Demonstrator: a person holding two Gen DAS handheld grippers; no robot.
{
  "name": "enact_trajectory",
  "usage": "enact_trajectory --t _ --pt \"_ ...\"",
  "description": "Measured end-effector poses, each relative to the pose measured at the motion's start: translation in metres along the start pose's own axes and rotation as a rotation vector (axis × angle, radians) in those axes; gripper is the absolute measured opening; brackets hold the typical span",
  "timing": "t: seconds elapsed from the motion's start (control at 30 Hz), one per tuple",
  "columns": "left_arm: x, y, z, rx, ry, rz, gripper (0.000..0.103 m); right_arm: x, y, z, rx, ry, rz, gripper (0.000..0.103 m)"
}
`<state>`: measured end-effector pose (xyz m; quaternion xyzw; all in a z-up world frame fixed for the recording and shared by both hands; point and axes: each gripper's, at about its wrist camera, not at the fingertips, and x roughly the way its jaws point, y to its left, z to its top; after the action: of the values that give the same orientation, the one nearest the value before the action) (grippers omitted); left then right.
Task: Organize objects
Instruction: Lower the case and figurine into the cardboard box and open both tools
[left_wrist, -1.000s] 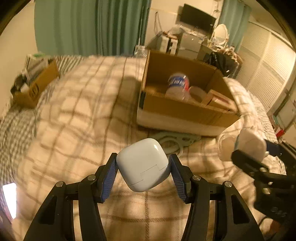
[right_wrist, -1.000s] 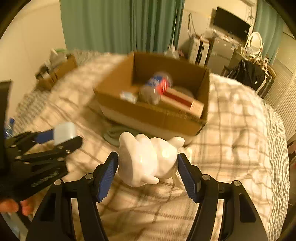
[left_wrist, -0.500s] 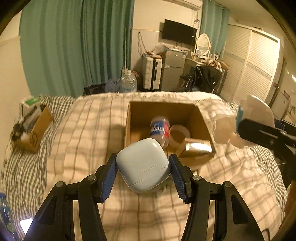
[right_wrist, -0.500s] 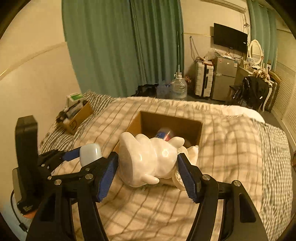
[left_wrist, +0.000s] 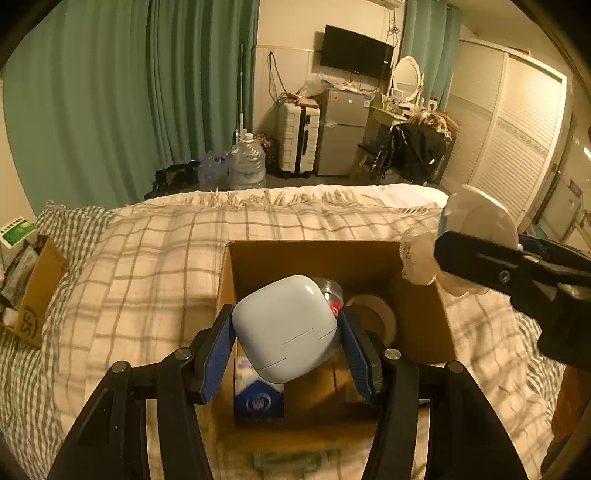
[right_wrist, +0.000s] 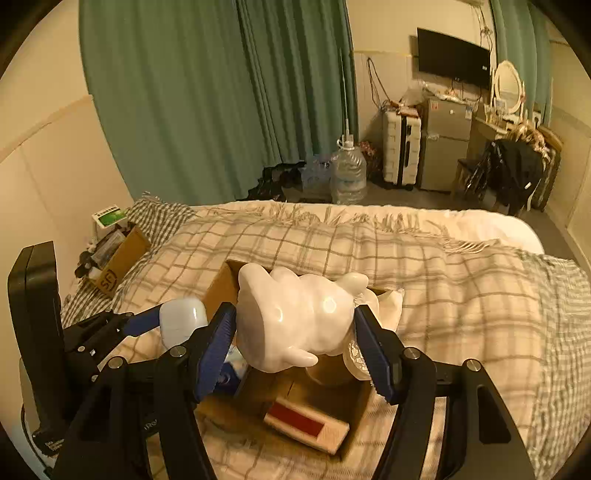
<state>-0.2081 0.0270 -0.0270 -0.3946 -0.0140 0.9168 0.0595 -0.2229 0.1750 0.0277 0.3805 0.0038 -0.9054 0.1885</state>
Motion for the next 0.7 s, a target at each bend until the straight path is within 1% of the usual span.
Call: enact_trajectory --t 0.13,0.27,0.3,0.33,0.37,0.4,0.47,0.6,0.7 --pt "0.025 0.001 -0.002 0.006 0.020 -0.005 0.057 0.033 -0.009 -0.002 0.019 0.028 0.008 0.065" --pt "0.032 0.002 -0.006 0.011 0.036 -0.031 0.058 0.043 -0.013 -0.009 0.032 0.030 0.017 0.066" --pt "0.032 0.002 -0.006 0.009 0.042 -0.037 0.061 0.042 -0.013 -0.010 0.033 0.028 0.010 0.066" --pt "0.028 0.003 -0.007 0.009 0.039 -0.045 0.068 0.039 -0.013 -0.010 0.032 0.026 0.003 0.066" --pt "0.024 0.002 -0.005 0.011 0.030 -0.043 0.074 0.035 -0.012 -0.010 0.030 0.021 -0.006 0.069" --pt "0.016 0.001 -0.005 0.017 0.016 -0.032 0.084 0.027 -0.011 -0.010 0.027 0.007 -0.022 0.072" --pt "-0.003 0.001 -0.005 0.030 -0.026 -0.009 0.086 0.012 -0.009 -0.008 0.019 -0.017 -0.053 0.073" --pt "-0.043 0.001 -0.002 0.056 -0.058 0.015 0.086 -0.033 0.005 -0.006 -0.003 -0.062 -0.112 0.073" --pt "-0.088 0.005 -0.003 0.052 -0.125 0.033 0.098 -0.069 0.017 -0.010 -0.017 -0.084 -0.149 0.074"
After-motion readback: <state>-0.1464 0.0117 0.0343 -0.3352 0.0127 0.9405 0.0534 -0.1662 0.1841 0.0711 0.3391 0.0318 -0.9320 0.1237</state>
